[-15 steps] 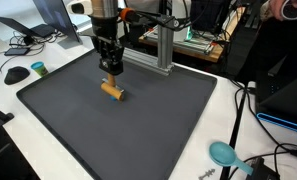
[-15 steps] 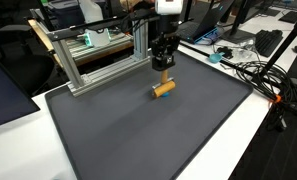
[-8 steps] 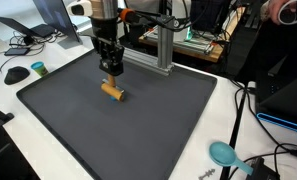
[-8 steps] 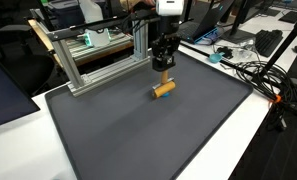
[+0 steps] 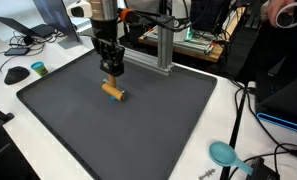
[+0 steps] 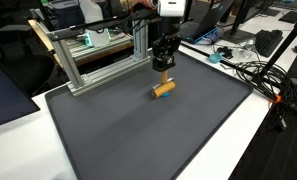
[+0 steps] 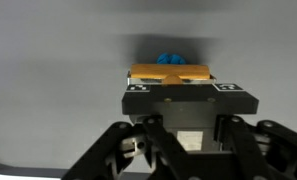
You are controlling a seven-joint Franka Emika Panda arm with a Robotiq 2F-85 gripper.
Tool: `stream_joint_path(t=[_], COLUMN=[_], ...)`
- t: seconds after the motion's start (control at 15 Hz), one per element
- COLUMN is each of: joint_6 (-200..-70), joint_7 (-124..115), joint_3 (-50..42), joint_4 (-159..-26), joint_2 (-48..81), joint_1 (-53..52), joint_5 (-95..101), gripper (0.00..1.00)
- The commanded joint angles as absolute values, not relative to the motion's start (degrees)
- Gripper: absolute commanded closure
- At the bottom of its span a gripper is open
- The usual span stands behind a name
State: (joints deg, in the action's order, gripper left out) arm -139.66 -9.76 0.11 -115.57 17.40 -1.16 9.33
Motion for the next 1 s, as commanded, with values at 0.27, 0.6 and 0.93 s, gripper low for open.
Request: stream_joint_path(t=[0.27,0.6,0.93], joint_6=[-137.2,-137.0,-136.6], joint_7=[-8.3,-8.1,-7.7], joint_3=[0.3,0.3,0.5], joint_4=[-115.8,-116.1,-116.3], joint_2=[22.2,22.4,22.4], joint_1=[-1.5,-1.5,-1.4], joint_5=[6.6,6.2,5.7], gripper=[0.78,0.78,0.78])
